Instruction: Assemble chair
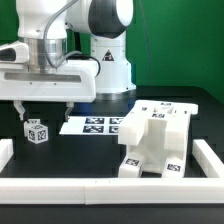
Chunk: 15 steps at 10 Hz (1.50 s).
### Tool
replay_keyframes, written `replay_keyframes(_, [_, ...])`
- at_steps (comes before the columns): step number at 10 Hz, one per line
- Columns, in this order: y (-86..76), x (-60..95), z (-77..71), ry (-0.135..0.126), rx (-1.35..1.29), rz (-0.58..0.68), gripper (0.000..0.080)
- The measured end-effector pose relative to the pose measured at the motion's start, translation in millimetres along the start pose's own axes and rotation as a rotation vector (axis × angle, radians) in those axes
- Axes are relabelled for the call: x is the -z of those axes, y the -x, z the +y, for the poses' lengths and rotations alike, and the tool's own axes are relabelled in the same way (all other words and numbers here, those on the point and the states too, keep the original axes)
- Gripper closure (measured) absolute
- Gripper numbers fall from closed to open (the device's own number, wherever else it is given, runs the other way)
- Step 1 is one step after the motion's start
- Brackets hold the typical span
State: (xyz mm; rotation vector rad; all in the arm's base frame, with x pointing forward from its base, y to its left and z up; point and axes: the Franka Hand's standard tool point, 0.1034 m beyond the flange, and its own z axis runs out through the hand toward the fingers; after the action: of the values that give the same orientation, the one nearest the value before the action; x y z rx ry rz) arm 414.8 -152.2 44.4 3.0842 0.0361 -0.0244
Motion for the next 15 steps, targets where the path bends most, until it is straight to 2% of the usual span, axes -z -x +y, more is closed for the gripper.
replay_keyframes(4, [-0.3,0.0,0.3,0.001,0.004,-0.001,0.0151])
replay_keyframes(6, [9.1,-6.4,6.9,0.000,0.005,-0.024,0.0151])
replay_keyframes(11, [14.1,-13.0,9.1,0.004,0.012,-0.040,0.0151])
replay_keyframes(13, [22.8,-24.1,13.8,0.011,0.015,-0.067,0.0151])
replay_keyframes(15, [27.0,-29.1,18.6,0.032,0.011,-0.058,0.0151])
